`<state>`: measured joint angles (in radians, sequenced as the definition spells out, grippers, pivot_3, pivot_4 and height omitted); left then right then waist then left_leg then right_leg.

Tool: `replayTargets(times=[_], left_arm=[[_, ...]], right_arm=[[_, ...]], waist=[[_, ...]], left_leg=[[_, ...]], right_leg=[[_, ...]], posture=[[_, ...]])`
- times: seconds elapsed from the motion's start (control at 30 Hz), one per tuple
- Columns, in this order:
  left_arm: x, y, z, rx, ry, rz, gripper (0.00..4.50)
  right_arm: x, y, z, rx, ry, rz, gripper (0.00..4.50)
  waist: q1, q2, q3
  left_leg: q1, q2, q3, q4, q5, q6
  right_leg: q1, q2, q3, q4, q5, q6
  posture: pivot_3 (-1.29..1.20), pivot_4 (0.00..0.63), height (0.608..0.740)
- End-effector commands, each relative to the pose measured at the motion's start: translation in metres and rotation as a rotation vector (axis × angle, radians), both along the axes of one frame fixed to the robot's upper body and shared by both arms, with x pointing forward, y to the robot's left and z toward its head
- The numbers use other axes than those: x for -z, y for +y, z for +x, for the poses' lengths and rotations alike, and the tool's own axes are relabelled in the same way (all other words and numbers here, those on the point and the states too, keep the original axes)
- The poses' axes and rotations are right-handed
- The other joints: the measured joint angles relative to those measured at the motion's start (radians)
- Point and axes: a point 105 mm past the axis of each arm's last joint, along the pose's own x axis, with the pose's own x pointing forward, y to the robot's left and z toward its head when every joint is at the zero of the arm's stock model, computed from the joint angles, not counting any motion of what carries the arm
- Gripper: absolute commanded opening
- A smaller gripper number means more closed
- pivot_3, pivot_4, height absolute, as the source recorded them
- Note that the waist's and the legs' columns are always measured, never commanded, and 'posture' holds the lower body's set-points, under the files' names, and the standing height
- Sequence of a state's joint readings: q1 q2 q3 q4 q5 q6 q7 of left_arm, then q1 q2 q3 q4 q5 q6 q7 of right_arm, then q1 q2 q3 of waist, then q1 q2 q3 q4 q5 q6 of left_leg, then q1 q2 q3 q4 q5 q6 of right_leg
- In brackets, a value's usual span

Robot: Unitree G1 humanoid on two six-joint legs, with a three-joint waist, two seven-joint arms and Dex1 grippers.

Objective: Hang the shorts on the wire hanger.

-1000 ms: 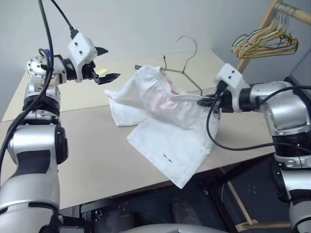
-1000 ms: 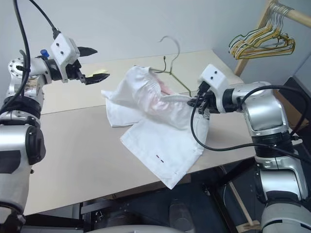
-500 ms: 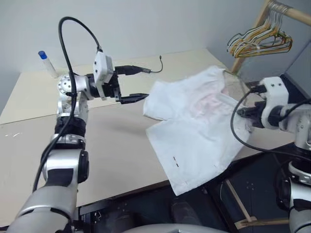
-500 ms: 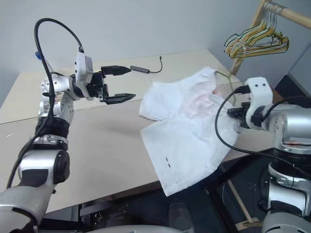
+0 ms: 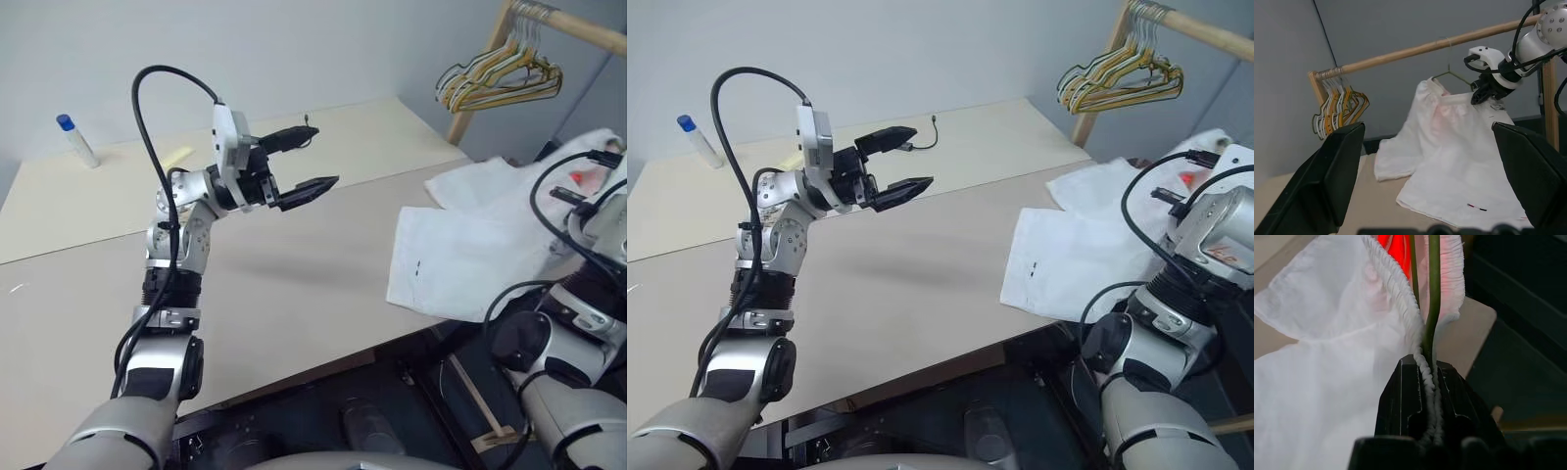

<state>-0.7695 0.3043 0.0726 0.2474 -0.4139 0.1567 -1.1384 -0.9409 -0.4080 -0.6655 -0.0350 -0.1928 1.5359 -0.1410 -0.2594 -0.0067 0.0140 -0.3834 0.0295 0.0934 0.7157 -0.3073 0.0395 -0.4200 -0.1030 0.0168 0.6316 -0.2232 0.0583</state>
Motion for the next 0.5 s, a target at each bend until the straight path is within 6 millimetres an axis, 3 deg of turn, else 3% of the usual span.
replayTargets(times=[0.03,0.33,0.5], left_arm=[[-0.014,-0.004,-0.008,-0.004,-0.036,-0.031,4.5],[-0.01,-0.003,-0.01,-0.053,-0.029,-0.048,4.5],[-0.006,-0.005,-0.01,-0.051,-0.038,-0.018,4.5]], right_arm=[[-0.037,-0.014,0.006,0.114,-0.114,-0.093,0.11],[-0.066,-0.039,0.036,0.229,-0.18,-0.068,0.11],[-0.067,-0.054,0.046,0.239,-0.202,0.015,0.11]], waist=[[-0.005,0.001,-0.001],[-0.016,0.006,-0.002],[-0.028,0.007,-0.001]], left_leg=[[0.0,0.0,0.0,0.0,0.0,0.0],[0.009,-0.002,0.001,-0.004,0.0,0.001],[0.015,-0.002,0.001,-0.006,-0.001,0.004]], right_leg=[[0.0,0.0,0.0,0.0,0.0,0.0],[0.008,0.0,0.001,-0.005,0.0,0.0],[0.016,-0.001,0.0,-0.009,-0.001,0.001]], posture=[[-0.25,0.0,0.74],[-0.26,0.0,0.74],[-0.26,0.0,0.74]])
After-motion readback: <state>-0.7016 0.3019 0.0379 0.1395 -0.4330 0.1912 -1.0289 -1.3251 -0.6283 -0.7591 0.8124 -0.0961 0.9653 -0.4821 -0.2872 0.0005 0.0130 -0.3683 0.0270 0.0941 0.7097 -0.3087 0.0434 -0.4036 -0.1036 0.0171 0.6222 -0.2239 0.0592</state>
